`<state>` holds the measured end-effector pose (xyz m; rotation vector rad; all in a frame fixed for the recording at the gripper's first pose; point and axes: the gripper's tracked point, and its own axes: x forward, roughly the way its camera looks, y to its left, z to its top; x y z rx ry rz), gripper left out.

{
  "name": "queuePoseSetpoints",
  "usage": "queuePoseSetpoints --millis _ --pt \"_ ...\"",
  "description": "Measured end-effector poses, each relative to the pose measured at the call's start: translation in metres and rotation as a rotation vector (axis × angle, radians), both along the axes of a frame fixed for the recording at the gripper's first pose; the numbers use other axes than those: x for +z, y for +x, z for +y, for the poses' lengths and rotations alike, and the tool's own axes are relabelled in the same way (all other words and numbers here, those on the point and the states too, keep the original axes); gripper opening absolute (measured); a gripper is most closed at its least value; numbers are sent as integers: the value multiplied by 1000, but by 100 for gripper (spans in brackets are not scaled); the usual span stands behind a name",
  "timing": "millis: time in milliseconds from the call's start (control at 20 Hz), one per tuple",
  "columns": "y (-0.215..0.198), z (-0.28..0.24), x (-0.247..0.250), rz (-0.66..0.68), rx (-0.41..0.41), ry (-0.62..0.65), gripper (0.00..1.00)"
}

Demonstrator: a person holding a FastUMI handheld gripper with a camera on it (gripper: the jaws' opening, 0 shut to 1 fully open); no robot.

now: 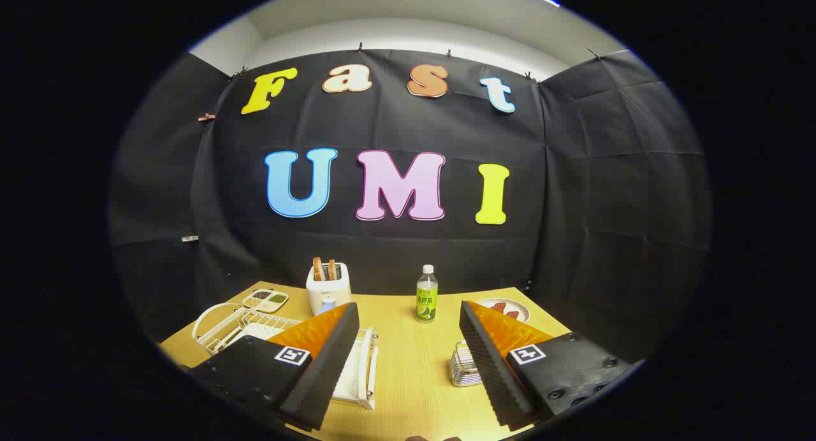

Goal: Take the plate from the dish rack, then take the spoon from the basket and place it into the plate.

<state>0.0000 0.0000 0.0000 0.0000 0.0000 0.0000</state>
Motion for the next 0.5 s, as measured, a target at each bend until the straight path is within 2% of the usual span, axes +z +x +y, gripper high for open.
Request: queuePoseSetpoints --millis 300,500 --pt "-2 2 -1 7 -29 -48 97" --pt "-6 12 0 4 -13 -41 97"
